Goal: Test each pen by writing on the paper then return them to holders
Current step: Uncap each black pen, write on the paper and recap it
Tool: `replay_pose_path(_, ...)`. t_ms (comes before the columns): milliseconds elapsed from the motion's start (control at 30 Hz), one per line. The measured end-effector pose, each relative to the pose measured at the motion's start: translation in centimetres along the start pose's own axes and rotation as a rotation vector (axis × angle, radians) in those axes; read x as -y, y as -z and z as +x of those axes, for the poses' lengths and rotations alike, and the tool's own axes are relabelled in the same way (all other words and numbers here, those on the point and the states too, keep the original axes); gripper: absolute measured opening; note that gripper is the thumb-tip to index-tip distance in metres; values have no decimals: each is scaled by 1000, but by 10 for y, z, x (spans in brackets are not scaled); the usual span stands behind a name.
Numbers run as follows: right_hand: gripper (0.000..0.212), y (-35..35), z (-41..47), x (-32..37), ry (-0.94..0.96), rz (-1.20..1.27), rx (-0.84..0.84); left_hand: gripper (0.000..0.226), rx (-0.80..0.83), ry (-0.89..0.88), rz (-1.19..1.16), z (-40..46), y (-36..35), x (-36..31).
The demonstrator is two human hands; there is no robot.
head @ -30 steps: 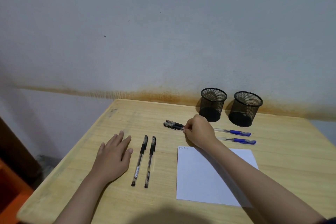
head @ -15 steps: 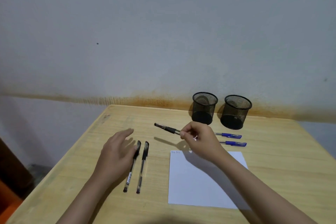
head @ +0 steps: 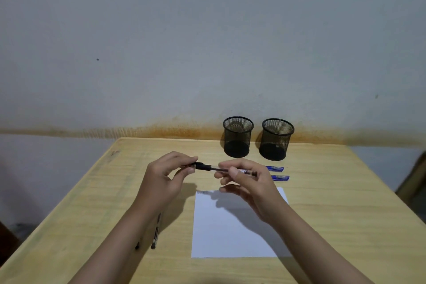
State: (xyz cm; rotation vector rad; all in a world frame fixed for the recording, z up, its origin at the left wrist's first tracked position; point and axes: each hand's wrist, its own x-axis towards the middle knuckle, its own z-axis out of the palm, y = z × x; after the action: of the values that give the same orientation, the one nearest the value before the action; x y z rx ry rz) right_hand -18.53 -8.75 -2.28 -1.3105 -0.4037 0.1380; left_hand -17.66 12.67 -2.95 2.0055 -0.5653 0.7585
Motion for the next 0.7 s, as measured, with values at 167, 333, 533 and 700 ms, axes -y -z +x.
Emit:
replay_pose_path(167, 18, -17, 1, -6, 112, -217, -117, 25, 55, -36, -35, 0, -11, -7)
replay_pose_path(333, 5, -27, 3, -16, 185, -264, -238, 21, 94, -68, 25, 1, -6, 1)
replay_pose_path(533, 6, -36, 3, -19, 232, -293, -272, 21, 113, -124, 82, 4, 1, 11)
replay_pose_path(700, 9, -40, -2, -21, 304, -327, -312, 18, 129, -142, 139, 3, 9, 12)
